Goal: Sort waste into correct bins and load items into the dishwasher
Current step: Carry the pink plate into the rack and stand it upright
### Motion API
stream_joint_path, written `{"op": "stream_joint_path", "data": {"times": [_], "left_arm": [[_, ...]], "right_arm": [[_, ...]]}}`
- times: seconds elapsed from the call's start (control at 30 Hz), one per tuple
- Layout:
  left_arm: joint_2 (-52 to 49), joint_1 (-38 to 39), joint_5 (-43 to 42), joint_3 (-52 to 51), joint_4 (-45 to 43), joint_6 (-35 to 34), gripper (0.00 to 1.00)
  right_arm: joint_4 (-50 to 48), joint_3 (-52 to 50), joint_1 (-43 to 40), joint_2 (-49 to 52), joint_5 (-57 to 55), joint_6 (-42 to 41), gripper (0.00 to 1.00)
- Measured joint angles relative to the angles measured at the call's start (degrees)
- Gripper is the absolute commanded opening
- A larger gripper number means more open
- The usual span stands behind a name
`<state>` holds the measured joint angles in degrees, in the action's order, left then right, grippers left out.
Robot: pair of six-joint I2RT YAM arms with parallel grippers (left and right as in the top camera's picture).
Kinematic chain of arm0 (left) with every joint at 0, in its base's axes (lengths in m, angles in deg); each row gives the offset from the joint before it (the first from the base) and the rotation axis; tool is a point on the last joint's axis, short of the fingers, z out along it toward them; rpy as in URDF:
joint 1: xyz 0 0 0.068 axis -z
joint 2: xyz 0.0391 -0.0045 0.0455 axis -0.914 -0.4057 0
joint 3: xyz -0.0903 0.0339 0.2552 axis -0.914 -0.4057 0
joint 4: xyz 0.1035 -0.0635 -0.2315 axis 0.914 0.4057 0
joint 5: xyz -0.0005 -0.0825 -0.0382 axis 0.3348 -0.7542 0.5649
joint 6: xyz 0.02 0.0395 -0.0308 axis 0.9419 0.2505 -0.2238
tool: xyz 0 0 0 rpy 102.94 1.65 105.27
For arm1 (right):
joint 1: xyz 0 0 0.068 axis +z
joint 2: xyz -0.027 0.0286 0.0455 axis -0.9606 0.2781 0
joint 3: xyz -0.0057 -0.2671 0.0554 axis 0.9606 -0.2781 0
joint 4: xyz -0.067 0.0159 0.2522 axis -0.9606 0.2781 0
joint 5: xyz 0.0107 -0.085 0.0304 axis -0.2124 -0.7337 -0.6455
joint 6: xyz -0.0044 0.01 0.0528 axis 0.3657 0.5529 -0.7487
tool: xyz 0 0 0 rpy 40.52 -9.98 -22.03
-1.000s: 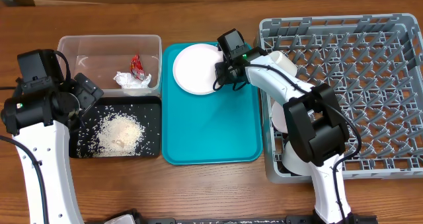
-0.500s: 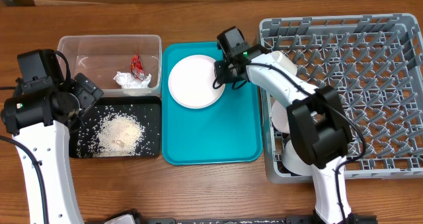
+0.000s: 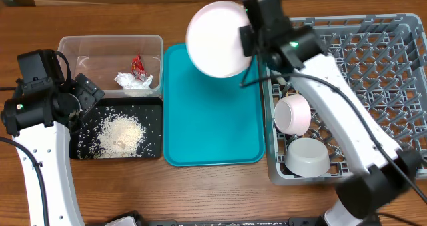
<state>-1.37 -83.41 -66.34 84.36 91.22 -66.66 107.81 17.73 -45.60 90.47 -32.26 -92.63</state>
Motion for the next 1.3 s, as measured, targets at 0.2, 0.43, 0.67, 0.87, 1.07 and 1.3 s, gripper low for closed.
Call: {"op": "stream_joint_path", "data": {"times": [0.2,0.43,0.67,0.87,1.07,1.3], "left_arm": [[0.00,0.00,0.00,0.00,0.00,0.00,1.00],[0.00,0.00,0.02,0.00,0.00,0.00,1.00],[0.00,0.00,0.00,0.00,0.00,0.00,1.00],[0.00,0.00,0.00,0.00,0.00,0.00,1.00],[0.00,0.00,0.00,0.00,0.00,0.00,1.00],[0.00,0.00,0.00,0.00,0.00,0.00,1.00]], "right_arm": [[2.54,0.00,-1.22,-3.02,-15.52,8.35,0.04],[7.78,-0.04,-7.67,-3.02,-30.12,11.04,0.04],[15.69,-0.04,-18.86,-2.99,-30.34,2.91,0.04],[18.88,-0.04,-22.58,-2.16,-25.88,-0.92,0.04],[21.73,-0.04,-22.21,1.18,-24.52,-1.86,0.04],[22.51,-0.24,-22.08,5.29,-27.87,-2.19,0.04]]}}
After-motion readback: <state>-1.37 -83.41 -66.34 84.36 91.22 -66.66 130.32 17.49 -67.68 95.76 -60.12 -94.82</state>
